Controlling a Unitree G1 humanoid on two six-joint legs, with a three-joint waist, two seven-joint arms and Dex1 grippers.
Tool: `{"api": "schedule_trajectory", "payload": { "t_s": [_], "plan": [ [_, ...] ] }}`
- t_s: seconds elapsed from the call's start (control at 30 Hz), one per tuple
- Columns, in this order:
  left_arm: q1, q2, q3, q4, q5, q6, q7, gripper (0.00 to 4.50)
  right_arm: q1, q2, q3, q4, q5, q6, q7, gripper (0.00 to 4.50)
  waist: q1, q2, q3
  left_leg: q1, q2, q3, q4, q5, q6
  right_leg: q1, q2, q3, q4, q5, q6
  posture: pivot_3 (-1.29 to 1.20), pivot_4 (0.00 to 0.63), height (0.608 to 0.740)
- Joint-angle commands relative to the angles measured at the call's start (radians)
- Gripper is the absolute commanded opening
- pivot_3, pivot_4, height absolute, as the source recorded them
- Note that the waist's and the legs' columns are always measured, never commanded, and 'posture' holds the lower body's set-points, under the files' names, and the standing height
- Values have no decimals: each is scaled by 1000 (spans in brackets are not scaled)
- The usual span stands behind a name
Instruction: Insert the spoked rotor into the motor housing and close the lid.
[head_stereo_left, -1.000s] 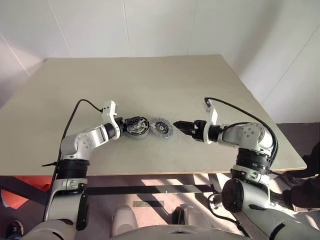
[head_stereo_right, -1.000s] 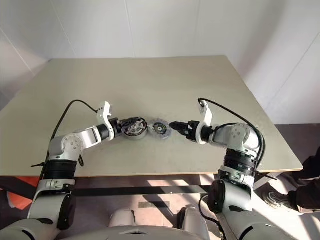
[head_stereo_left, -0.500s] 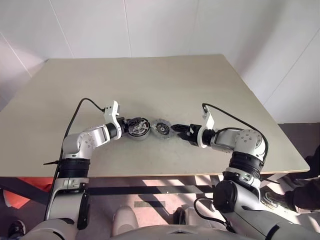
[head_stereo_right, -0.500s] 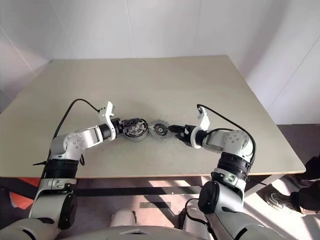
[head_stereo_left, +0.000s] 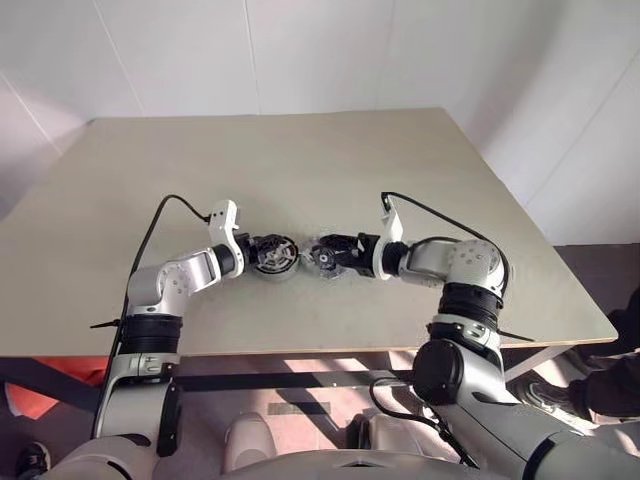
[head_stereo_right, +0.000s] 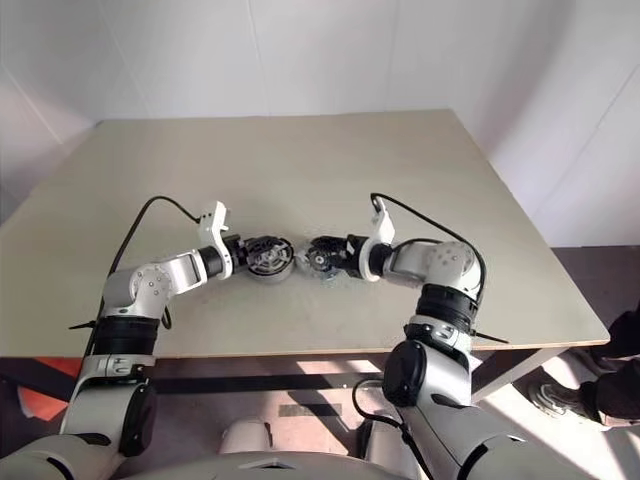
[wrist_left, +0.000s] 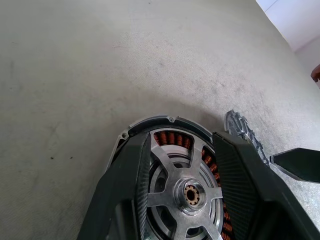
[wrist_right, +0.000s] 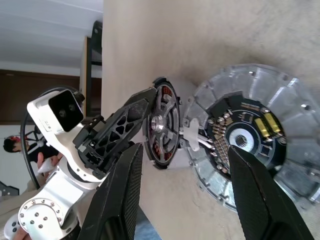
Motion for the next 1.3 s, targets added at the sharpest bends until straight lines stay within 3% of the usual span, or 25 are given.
{"api": "schedule_trajectory", "payload": {
  "t_s": [0.03,0.27,0.47,0.73,0.97,1.3],
  "plan": [
    [10,0,-3,-2,11,2,3,2092,-41,-10,-23,13,15,-43,-9,2996,1,0,0,-1,0,0,0,0,0,0,0,0,0,0,0,0,0,740],
    [14,-7,-9,-8,12,8,0,2092,-23,-39,-30,-51,24,39,-46,2996,1,0,0,0,-1,0,-2,0,0,0,0,0,0,-1,1,0,0,740],
    [23,12,-12,-25,11,28,-16,2092,153,-65,49,-181,217,56,-160,2996,4,0,0,1,-1,0,-2,0,1,1,0,0,-1,-2,2,0,0,740],
    [30,46,-12,-36,14,55,-27,2092,222,-48,40,-213,361,56,-308,2996,-3,1,-1,2,-1,0,-2,0,0,1,0,1,0,-2,3,0,0,740],
    [34,56,-8,-41,19,64,-25,2092,194,-5,3,-186,450,56,-397,2996,-4,1,-1,2,-1,0,-3,0,0,0,0,1,-1,-2,4,0,0,740],
    [46,78,2,-66,16,83,-22,2092,123,84,-47,-130,388,9,-389,2996,-5,2,-1,1,-1,0,-4,0,0,-1,0,1,-1,-3,4,0,0,740]
  ]
}}
